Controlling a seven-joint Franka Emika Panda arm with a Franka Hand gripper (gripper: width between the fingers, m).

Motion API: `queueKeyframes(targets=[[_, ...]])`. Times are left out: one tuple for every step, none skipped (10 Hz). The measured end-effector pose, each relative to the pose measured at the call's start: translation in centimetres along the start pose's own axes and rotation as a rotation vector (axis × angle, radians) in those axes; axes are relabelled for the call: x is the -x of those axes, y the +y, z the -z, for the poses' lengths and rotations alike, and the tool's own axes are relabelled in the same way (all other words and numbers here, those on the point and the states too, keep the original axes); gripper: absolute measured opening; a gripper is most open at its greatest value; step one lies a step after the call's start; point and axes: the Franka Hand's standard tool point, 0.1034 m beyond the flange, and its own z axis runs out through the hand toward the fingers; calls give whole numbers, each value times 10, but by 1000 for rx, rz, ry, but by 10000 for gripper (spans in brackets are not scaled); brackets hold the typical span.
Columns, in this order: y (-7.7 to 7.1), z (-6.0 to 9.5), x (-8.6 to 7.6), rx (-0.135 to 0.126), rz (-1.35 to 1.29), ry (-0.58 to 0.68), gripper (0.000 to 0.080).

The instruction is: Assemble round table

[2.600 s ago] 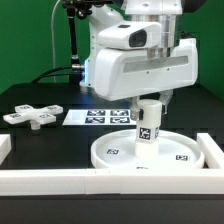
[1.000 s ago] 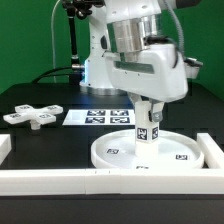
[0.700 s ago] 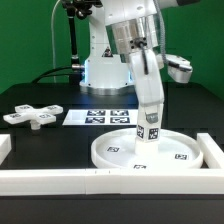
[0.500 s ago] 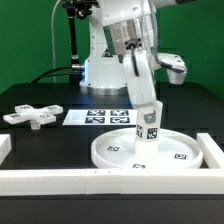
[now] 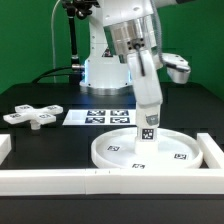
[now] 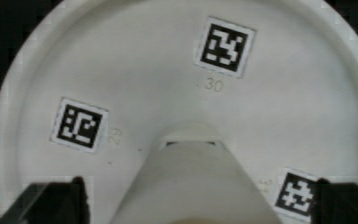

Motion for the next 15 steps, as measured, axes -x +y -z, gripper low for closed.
queueKeyframes(targets=[[-1,-1,0,-6,81,-3,647],[0,-1,-1,-5,158,-3,647],[0,-2,-1,-4,243,-2,649],[0,-2,-1,-4,329,-2,649],[0,-2,-1,-3,393,-2,649],[1,-2,-2,3,489,4,649],[2,-2,-6,25,662,28,649],[2,-1,-7,40,793,42,649],[0,-1,-7,50,949,56,649],[-2,0,-6,54,1062,73,649],[-2,0,-6,57,1137,71,649],[-2,0,-7,60,1210,69,649],[-2,0,-7,63,1276,67,649],[-2,0,-7,67,1353,65,649],[-2,-1,-7,69,1420,63,649]])
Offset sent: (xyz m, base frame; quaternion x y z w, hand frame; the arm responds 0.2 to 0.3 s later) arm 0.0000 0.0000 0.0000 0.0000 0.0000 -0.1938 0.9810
